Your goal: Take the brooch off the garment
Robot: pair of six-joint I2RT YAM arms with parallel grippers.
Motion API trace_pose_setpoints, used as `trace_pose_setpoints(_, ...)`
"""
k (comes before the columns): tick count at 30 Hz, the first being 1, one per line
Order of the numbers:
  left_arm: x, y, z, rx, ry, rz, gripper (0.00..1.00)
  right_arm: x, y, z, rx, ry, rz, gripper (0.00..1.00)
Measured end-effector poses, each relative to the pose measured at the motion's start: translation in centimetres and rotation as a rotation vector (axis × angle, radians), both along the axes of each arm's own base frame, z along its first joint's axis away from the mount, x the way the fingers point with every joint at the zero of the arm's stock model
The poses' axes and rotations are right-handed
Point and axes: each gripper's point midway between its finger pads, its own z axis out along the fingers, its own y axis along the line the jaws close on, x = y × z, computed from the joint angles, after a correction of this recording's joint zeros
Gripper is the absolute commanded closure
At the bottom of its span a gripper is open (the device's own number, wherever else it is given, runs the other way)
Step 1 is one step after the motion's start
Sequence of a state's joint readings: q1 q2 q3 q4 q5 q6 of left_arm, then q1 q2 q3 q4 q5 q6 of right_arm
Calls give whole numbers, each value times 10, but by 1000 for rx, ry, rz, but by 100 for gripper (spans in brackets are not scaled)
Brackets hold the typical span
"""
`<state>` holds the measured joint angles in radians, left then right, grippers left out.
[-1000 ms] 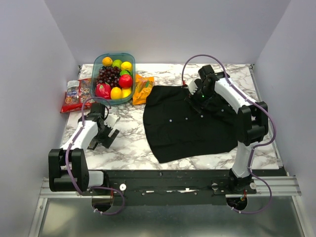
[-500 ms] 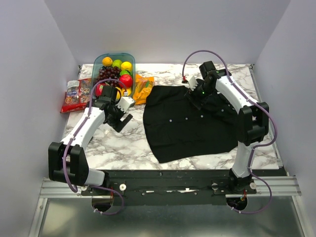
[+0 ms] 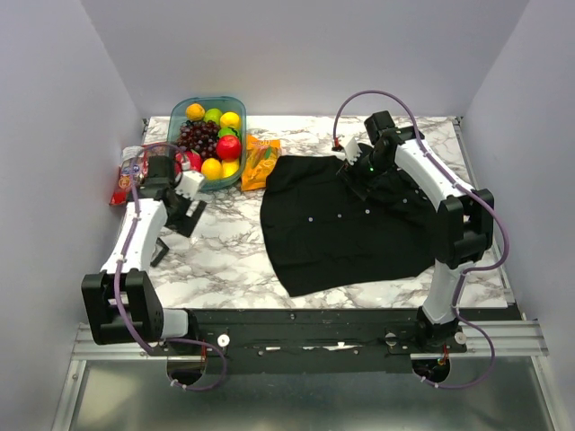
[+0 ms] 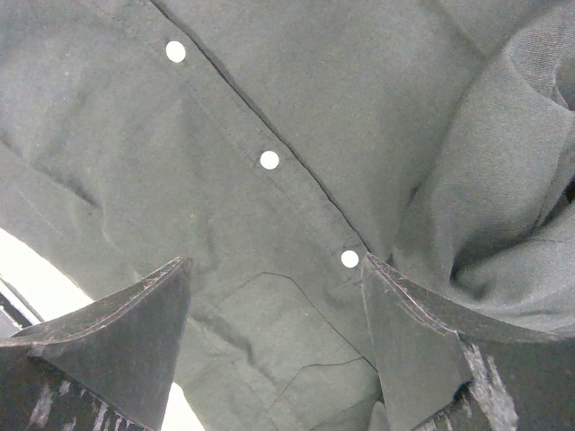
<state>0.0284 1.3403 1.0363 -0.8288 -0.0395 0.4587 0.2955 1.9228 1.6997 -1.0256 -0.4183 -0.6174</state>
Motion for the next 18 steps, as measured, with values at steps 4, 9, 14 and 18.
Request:
trace_pose_setpoints(4,6,44,19,47,-57,141,16,0,1,0,4,1,0,17)
trace_pose_setpoints(9,2,73,20,85,-46,225,36,-1,2,0,11,9,-7,17)
trace_pose_setpoints(14,-11,92,6,124,19,264,49,-1,3,1,15,12,-9,17)
trace_pose_setpoints(18,-24,96,-7,148,70,263,56,-1,3,1,15,12,-9,17)
